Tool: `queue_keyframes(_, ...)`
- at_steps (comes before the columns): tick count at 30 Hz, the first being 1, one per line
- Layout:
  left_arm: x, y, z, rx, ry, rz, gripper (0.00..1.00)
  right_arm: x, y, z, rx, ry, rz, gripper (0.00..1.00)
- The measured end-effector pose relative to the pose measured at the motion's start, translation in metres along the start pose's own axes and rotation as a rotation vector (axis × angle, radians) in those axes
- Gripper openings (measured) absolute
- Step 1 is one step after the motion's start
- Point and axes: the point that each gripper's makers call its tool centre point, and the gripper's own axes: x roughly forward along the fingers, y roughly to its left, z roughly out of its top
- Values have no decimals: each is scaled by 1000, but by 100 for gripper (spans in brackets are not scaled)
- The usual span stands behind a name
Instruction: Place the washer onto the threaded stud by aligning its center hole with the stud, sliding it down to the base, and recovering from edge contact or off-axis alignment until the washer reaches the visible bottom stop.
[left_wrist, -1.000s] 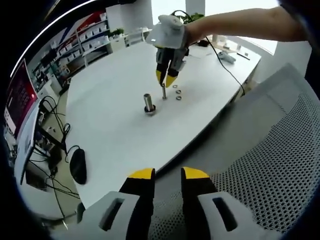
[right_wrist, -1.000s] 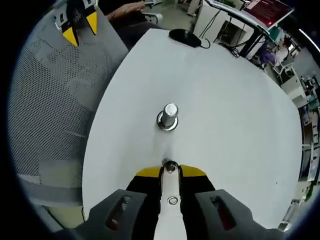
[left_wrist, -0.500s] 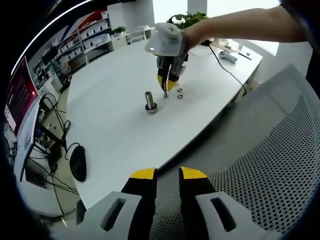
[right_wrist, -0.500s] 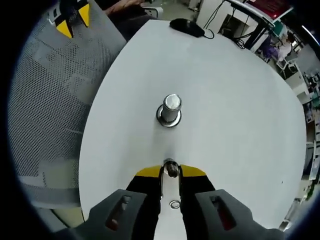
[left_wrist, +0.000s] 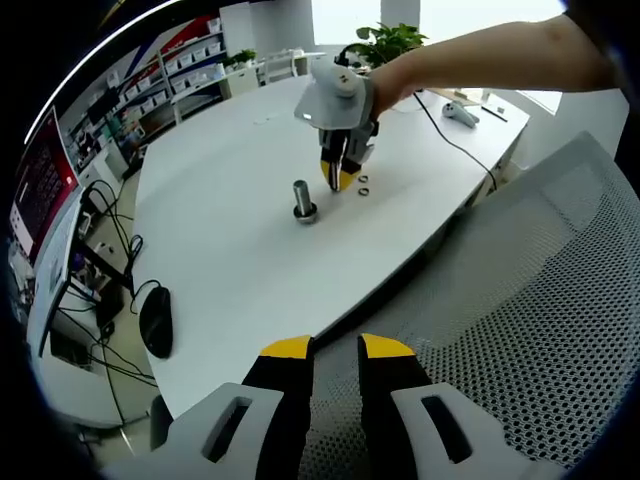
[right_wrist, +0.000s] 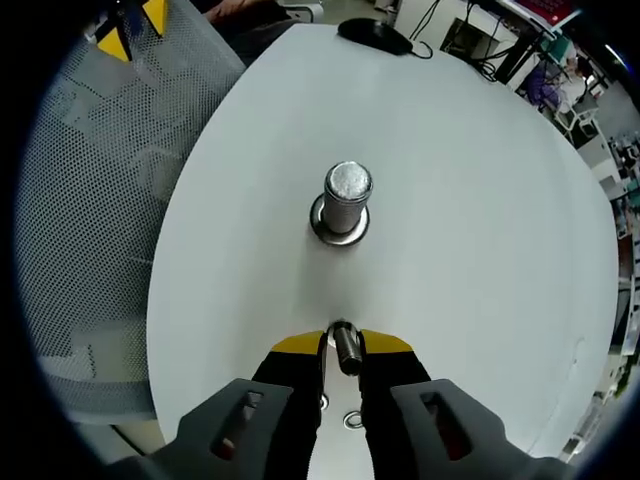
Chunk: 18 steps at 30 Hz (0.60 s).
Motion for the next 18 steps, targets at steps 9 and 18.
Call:
queue_keyframes(9,0,0,0,-3,0,0,15,-7,4,-3,99,-60,-5,21)
queue_keyframes(18,0,1,0,-4,-2,1,15,-17,27,-14,158,-104,48,21)
